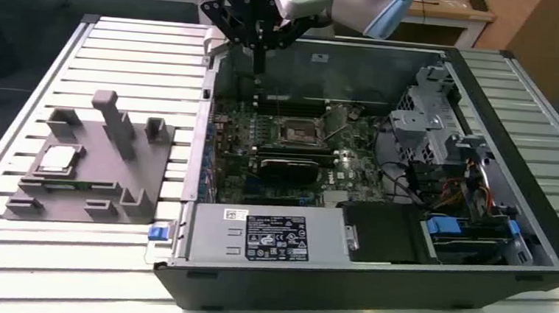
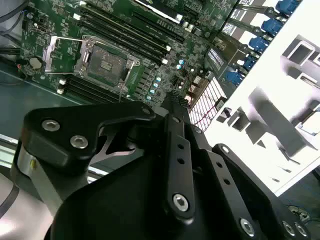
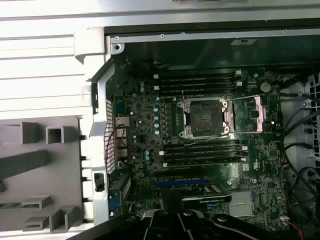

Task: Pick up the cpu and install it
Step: 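Reach for the cpu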

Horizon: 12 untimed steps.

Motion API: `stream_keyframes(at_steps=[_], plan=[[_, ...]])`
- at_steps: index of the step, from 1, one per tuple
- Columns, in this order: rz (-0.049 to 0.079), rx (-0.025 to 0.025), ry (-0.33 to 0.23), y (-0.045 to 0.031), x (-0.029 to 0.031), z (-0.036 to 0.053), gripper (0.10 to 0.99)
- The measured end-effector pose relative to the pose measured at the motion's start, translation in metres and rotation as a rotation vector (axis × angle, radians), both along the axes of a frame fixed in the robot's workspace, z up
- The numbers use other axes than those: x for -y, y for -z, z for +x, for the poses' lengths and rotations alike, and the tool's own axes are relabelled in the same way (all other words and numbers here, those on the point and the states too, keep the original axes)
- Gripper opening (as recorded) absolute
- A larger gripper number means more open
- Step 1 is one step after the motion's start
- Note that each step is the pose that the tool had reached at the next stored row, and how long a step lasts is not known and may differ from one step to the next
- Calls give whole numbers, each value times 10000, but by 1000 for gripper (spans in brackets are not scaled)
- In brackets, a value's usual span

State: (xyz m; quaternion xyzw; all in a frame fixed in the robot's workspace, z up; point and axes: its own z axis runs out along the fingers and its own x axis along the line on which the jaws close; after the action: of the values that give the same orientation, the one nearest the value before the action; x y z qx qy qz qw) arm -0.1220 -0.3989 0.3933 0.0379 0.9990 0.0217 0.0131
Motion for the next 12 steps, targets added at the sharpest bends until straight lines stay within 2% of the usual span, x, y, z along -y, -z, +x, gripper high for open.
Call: stream_keyframes(at_steps=[12], plan=[[0, 0, 0, 0, 0, -23, 106]])
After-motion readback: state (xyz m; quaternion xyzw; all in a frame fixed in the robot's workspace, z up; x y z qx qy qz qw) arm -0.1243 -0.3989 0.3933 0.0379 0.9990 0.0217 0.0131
